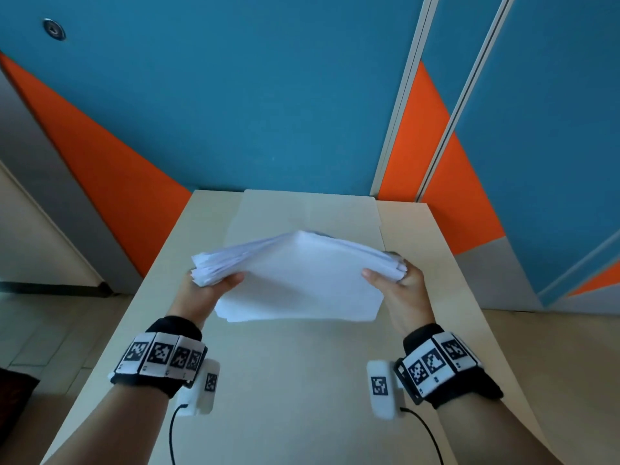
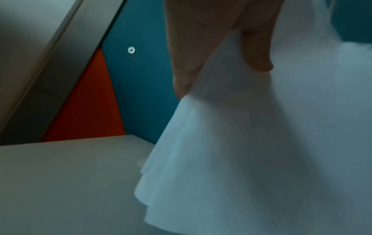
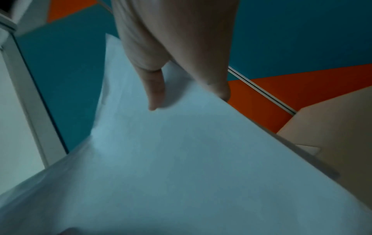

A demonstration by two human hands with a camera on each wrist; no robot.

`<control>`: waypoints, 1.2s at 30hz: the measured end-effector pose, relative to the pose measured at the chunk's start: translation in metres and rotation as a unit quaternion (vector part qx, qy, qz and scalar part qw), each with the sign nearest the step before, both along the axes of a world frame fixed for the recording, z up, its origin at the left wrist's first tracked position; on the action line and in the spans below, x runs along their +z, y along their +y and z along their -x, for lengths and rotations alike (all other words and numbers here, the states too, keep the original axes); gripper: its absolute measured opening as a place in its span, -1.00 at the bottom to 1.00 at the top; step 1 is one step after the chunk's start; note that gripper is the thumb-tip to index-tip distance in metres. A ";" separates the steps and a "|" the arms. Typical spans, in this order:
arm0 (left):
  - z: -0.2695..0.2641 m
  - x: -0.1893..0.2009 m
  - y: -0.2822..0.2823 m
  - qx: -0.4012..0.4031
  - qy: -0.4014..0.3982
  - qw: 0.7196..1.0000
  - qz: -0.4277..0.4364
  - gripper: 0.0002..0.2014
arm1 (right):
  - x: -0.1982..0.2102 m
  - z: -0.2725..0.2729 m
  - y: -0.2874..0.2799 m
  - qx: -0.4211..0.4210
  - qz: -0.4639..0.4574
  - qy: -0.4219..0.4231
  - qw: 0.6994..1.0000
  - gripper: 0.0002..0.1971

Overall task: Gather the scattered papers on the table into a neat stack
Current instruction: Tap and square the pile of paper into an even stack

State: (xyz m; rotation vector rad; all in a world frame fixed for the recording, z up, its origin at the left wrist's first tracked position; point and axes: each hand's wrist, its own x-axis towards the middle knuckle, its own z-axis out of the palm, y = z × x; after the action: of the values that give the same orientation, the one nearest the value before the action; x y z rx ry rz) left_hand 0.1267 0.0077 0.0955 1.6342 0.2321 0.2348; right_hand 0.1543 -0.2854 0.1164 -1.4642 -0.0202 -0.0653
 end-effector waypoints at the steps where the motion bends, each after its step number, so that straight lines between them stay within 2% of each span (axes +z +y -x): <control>1: 0.000 0.004 0.000 -0.012 -0.013 1.000 0.003 -0.73 | 0.004 -0.001 0.001 -0.003 -0.007 -0.010 1.000 -0.71; 5: 0.001 -0.008 0.003 -0.023 0.017 0.999 -0.032 -0.68 | -0.004 0.001 0.000 0.017 0.028 0.013 0.999 -0.46; 8: -0.002 -0.023 0.006 -0.004 0.043 0.999 0.012 -0.59 | -0.009 0.005 0.004 0.033 0.022 0.033 0.999 -0.31; 10: -0.004 -0.025 0.006 0.004 0.031 0.999 0.022 -0.45 | -0.010 0.001 0.009 0.021 -0.005 0.038 0.999 -0.19; 11: -0.006 -0.023 0.005 0.002 0.021 0.999 0.026 -0.38 | -0.009 -0.002 0.013 0.010 -0.012 0.038 0.999 -0.25; 12: -0.009 -0.022 0.006 0.001 0.013 0.999 0.035 -0.35 | -0.006 -0.004 0.016 -0.003 -0.017 0.040 0.999 -0.40; 14: -0.013 -0.020 0.007 0.004 0.004 0.998 0.055 -0.41 | -0.004 -0.007 0.023 -0.034 -0.022 0.040 0.998 -0.66; 19: -0.018 -0.020 0.012 -0.010 0.006 0.997 0.077 -0.35 | -0.009 -0.018 0.025 -0.091 -0.008 0.019 0.996 -0.83; 22: -0.021 -0.024 0.014 -0.036 0.018 0.994 0.099 -0.28 | -0.010 -0.024 0.026 -0.120 0.024 -0.001 0.992 -0.82; 25: -0.026 -0.024 0.015 -0.053 0.022 0.992 0.112 -0.26 | -0.009 -0.023 0.026 -0.095 0.040 -0.009 0.995 -0.88; 26: -0.027 -0.024 0.017 -0.053 0.022 0.992 0.115 -0.26 | -0.010 -0.023 0.022 -0.063 0.050 -0.006 0.997 -0.69; 28: -0.029 -0.024 0.021 -0.058 0.025 0.991 0.118 -0.27 | -0.019 -0.027 0.005 0.046 0.059 0.008 0.997 -0.10; 29: -0.030 -0.026 0.023 -0.065 0.027 0.991 0.114 -0.28 | -0.025 -0.028 -0.004 0.097 0.049 0.034 0.993 0.11; 30: -0.031 -0.028 0.024 -0.071 0.031 0.991 0.107 -0.30 | -0.029 -0.027 -0.009 0.143 0.044 0.060 0.987 0.19; 32: -0.034 -0.032 0.021 -0.063 0.048 0.993 0.090 -0.53 | -0.037 -0.024 -0.010 0.159 0.080 0.094 0.979 0.03; 34: -0.037 -0.032 0.014 -0.043 0.053 0.995 0.074 -0.81 | -0.045 -0.024 -0.002 0.078 0.097 0.105 0.987 -0.36; 36: -0.039 -0.025 0.007 -0.027 0.037 0.996 0.070 -0.85 | -0.039 -0.027 0.008 -0.001 0.078 0.113 0.991 -0.71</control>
State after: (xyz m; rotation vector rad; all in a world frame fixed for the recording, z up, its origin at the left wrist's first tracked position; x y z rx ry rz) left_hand 0.1660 0.0142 0.0705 1.5085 0.2553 0.1146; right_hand 0.1811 -0.2773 0.0771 -1.6200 0.1631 0.1030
